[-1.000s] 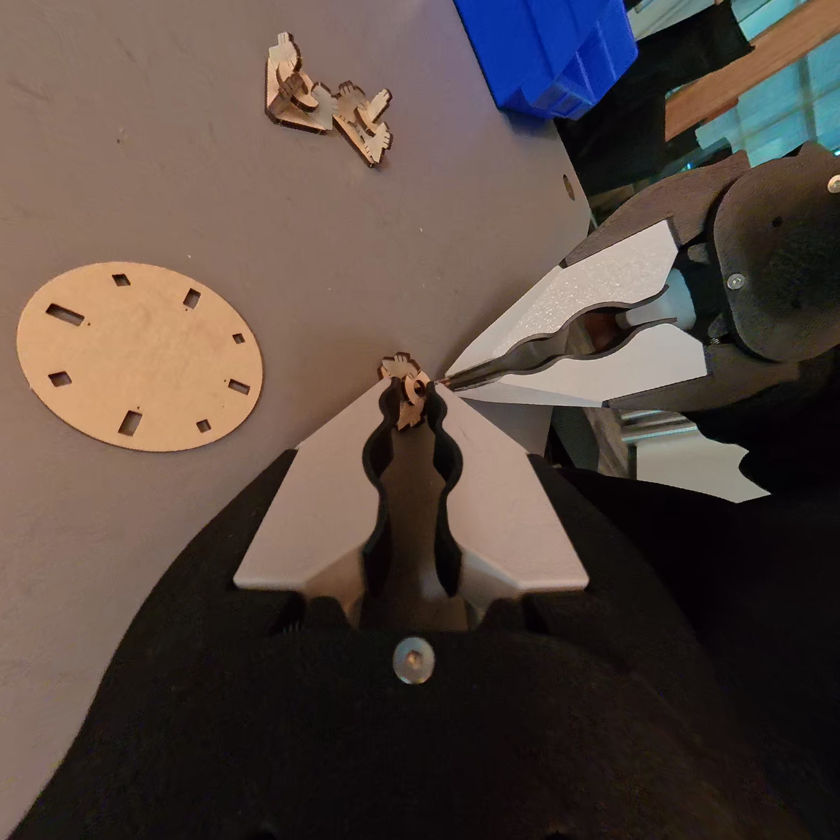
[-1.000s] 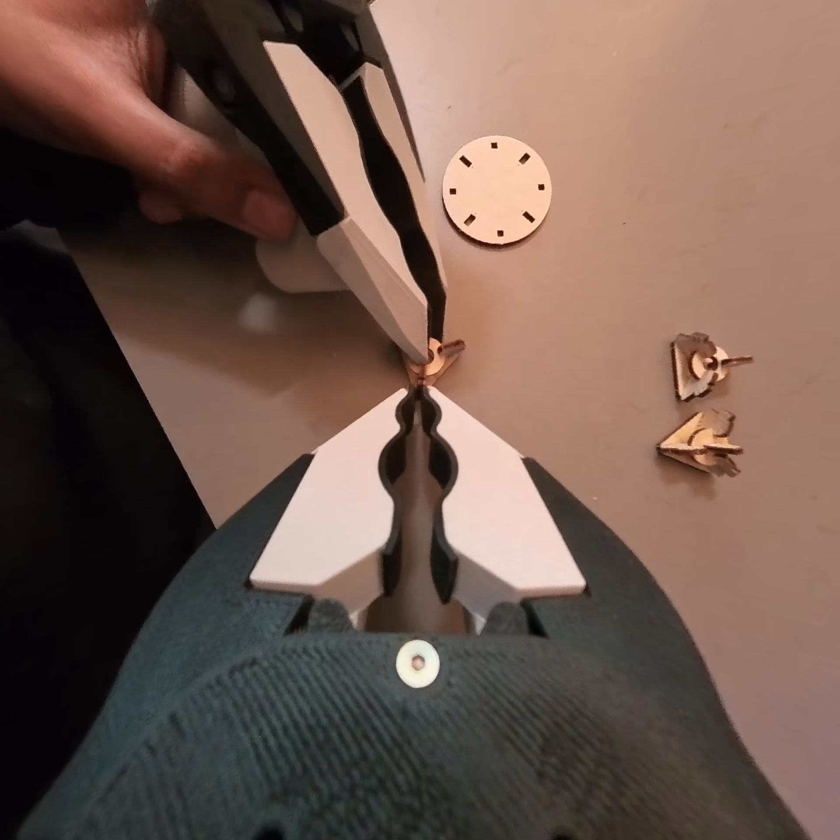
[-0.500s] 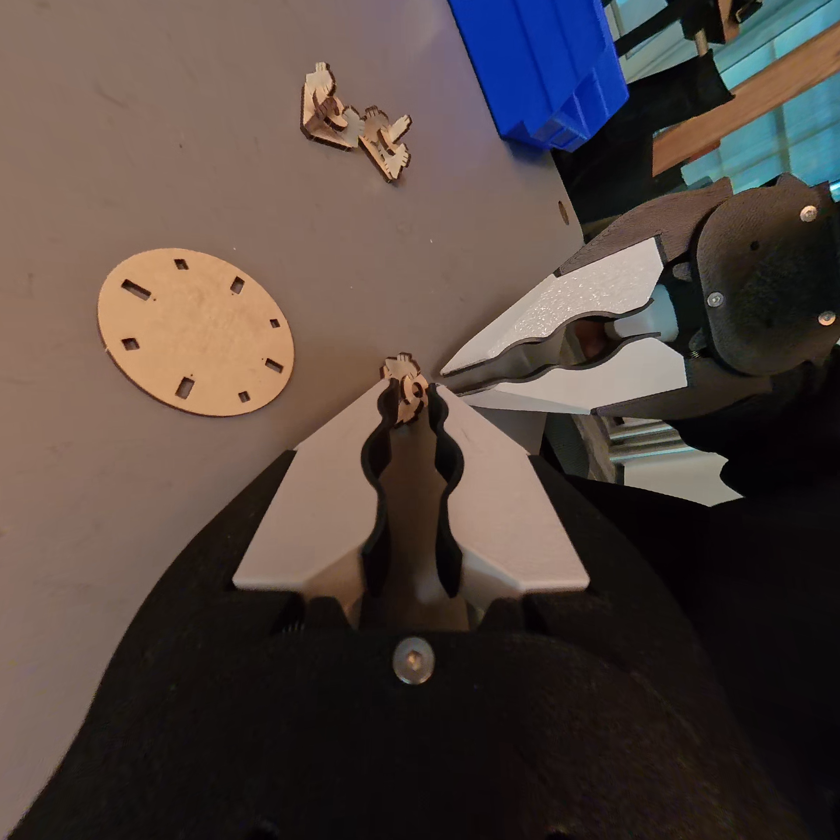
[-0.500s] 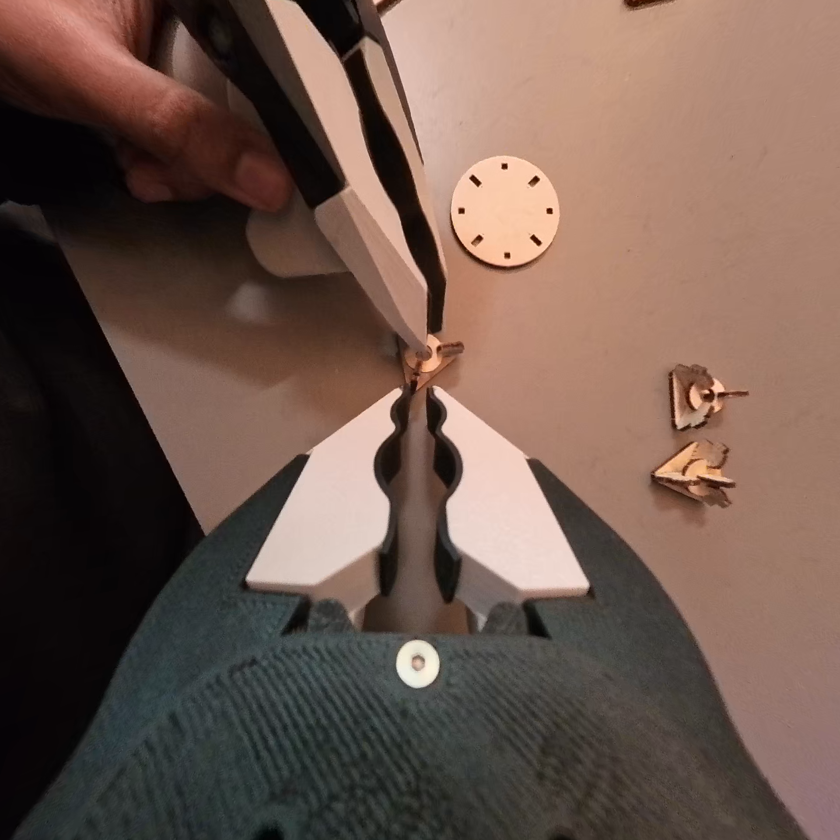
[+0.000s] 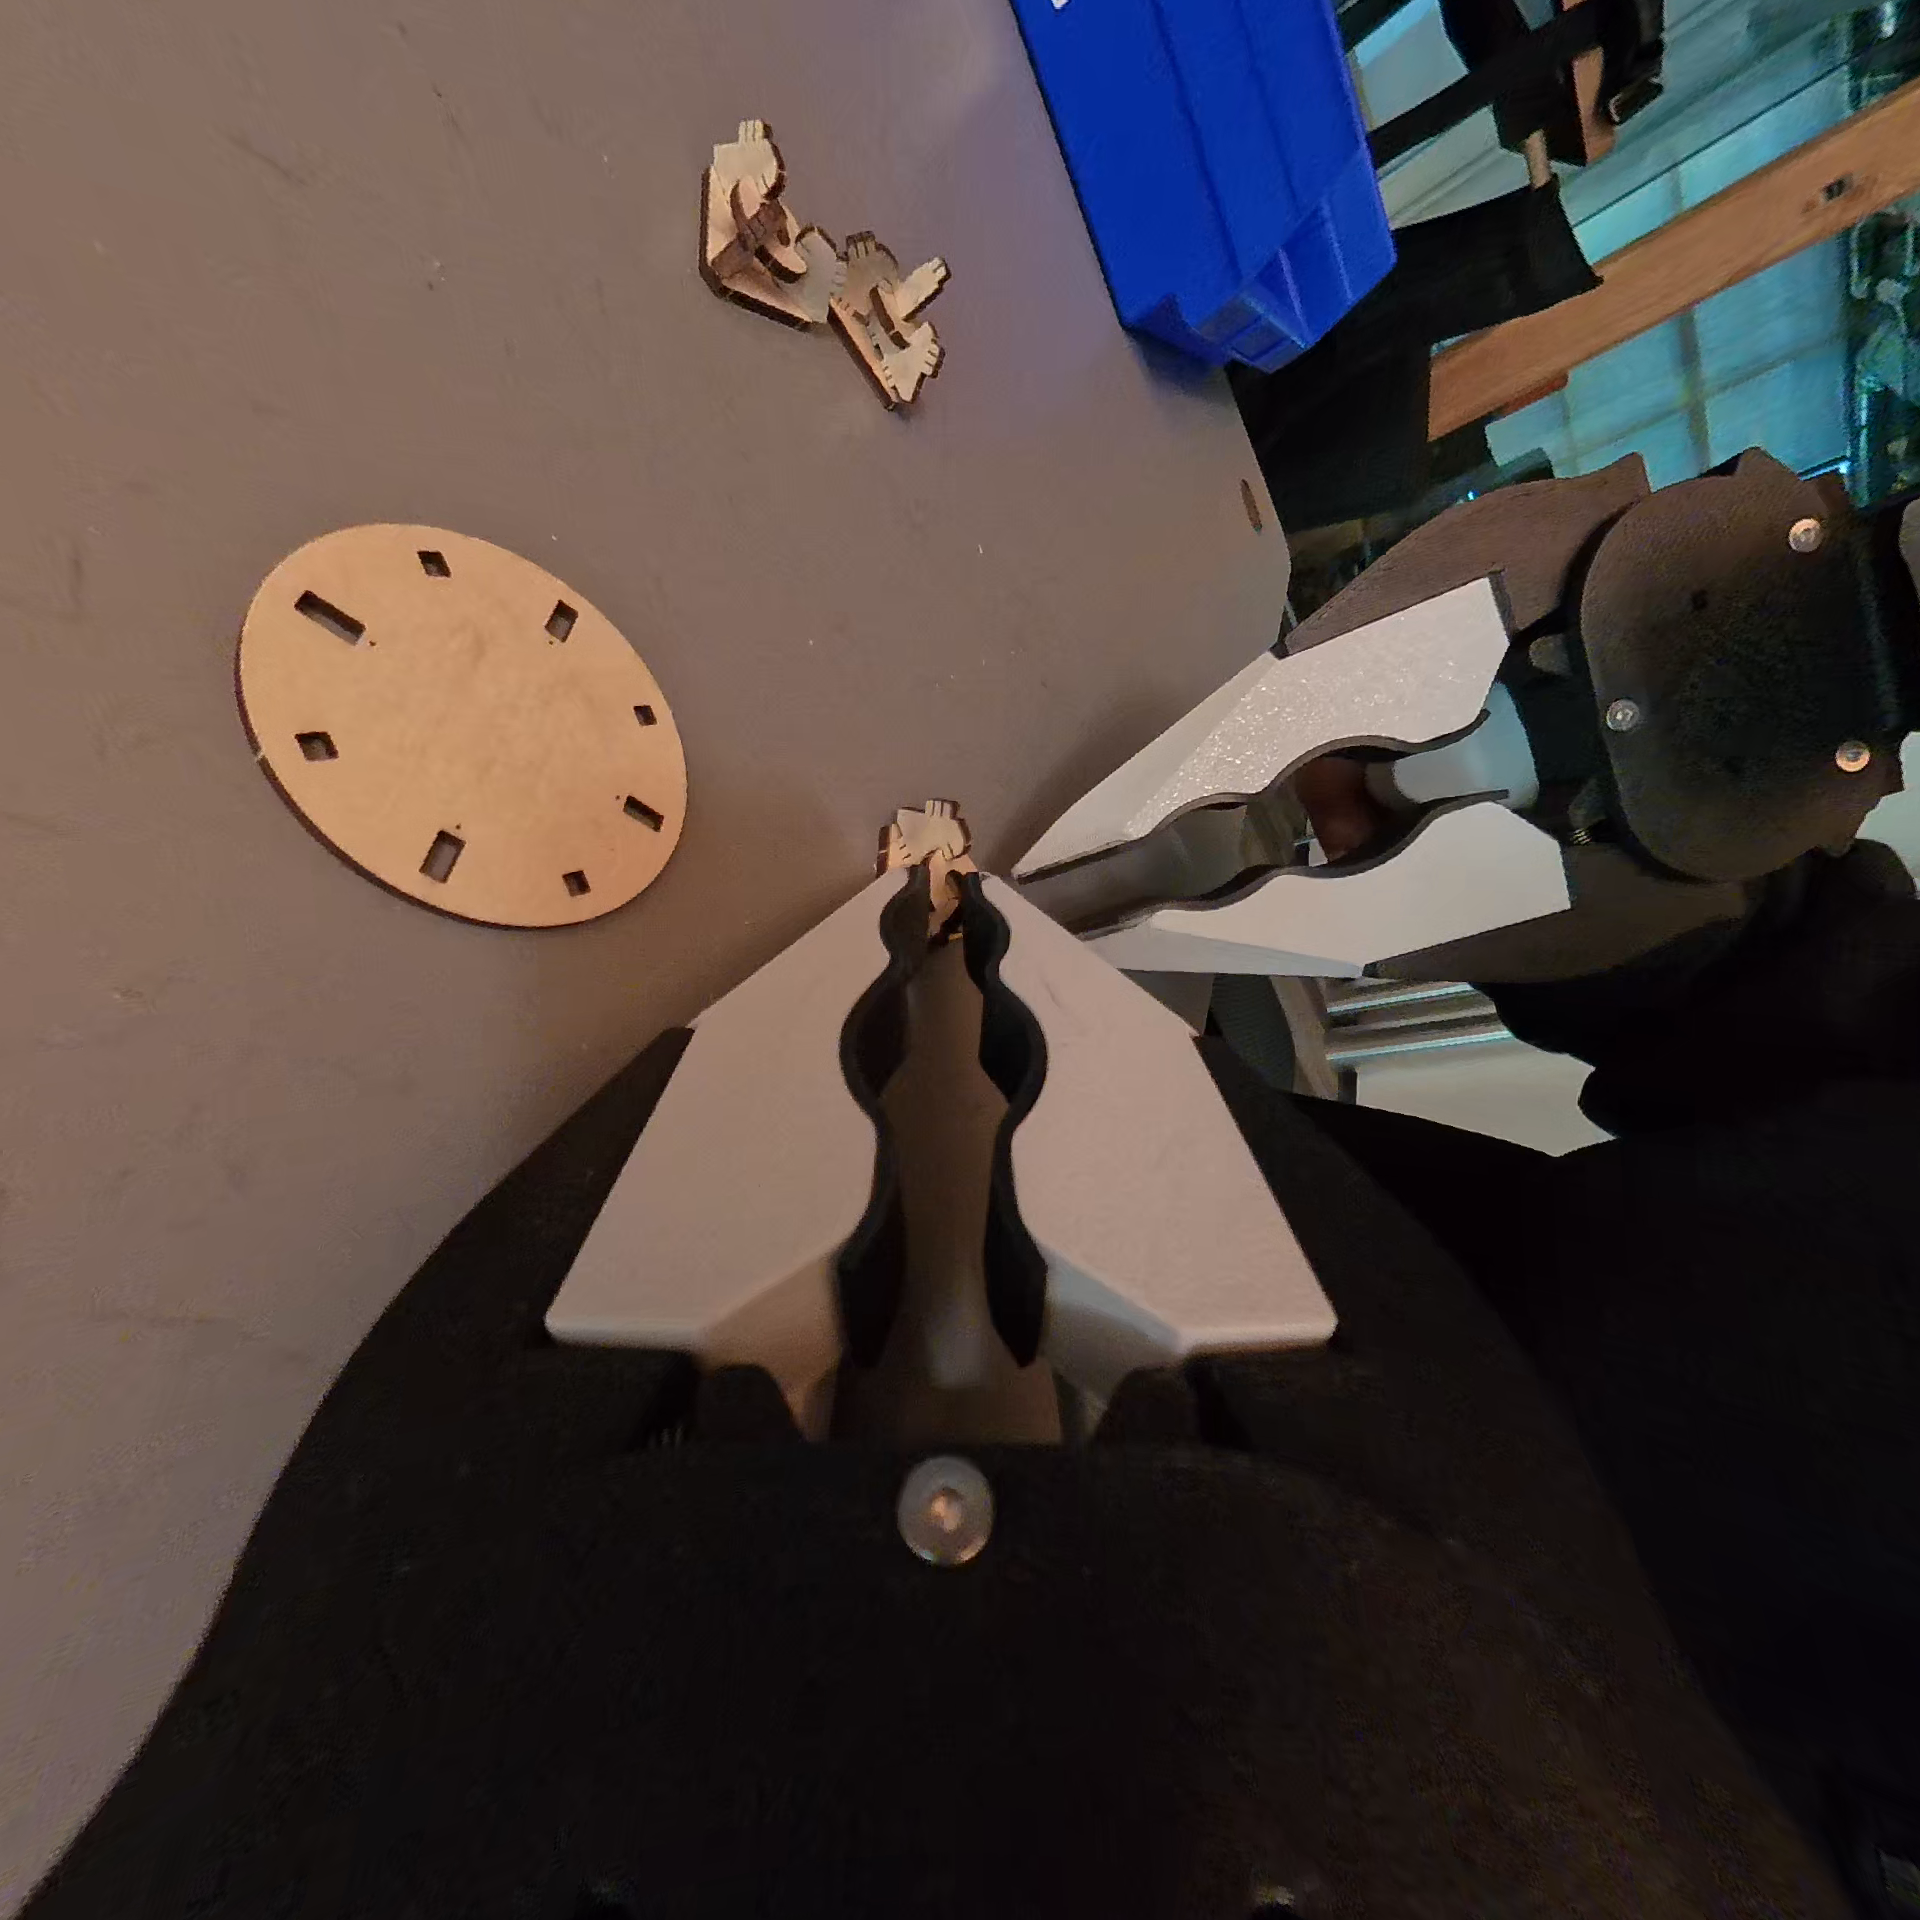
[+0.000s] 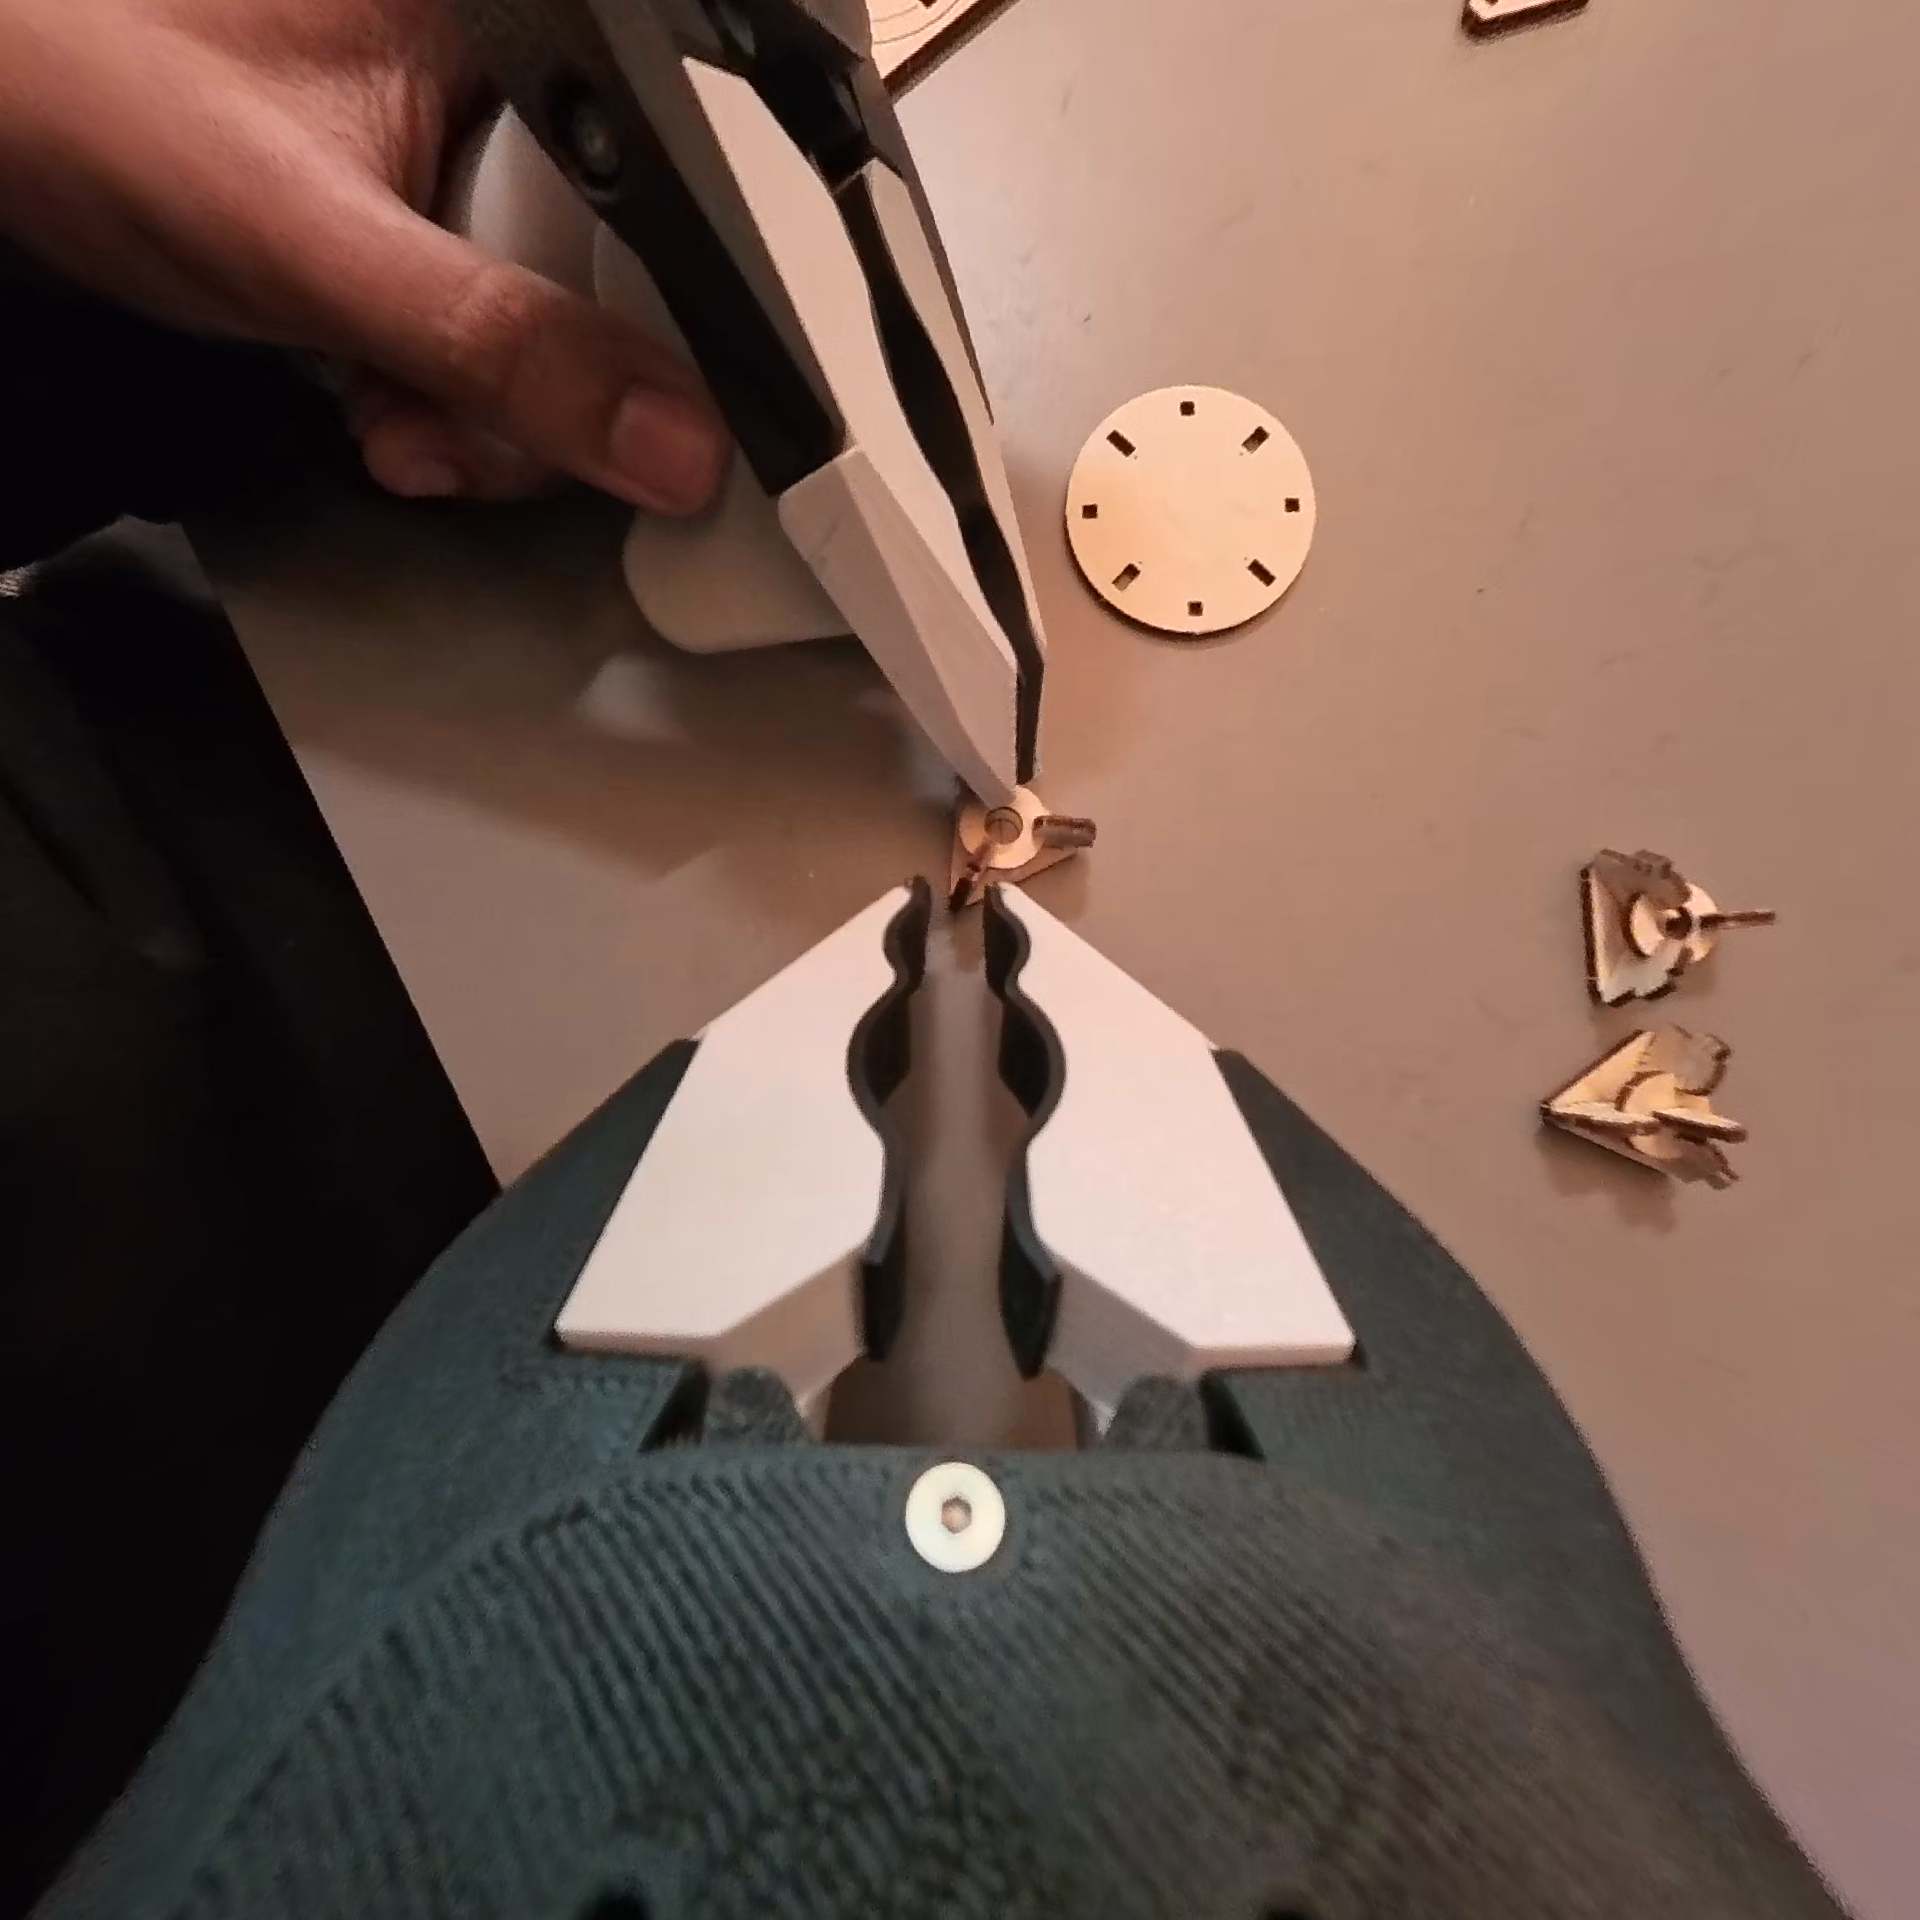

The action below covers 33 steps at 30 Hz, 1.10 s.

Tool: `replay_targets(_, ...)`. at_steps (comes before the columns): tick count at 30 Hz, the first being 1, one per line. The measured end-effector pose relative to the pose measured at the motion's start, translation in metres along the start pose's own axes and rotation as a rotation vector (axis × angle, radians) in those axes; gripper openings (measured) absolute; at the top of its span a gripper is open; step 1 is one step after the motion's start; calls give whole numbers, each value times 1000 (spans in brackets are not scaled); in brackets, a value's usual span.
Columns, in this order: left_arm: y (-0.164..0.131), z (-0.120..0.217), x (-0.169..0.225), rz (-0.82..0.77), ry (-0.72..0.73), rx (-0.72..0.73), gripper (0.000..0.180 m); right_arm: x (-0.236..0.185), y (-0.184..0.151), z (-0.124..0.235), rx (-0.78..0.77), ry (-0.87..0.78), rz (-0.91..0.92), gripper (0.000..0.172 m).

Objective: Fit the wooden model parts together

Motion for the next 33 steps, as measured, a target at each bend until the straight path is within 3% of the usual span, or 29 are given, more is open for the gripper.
replay_targets(8,-3,4,1,16,-33,-33,6,1,-4,-4,-19,-8,25,1)
replay_targets(33,-4,5,-4,40,-33,-71,3,6,-1,-6,-34,31,187,1)
Point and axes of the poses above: each gripper's, where its closed fingertips meet, z back along the fingers, y out of its top, x = y × z across the jaws, the point moved 6 cm from there along z, back along the fingers, and after that the axes turned 2 degrees about -z, right-handed, at the moved point
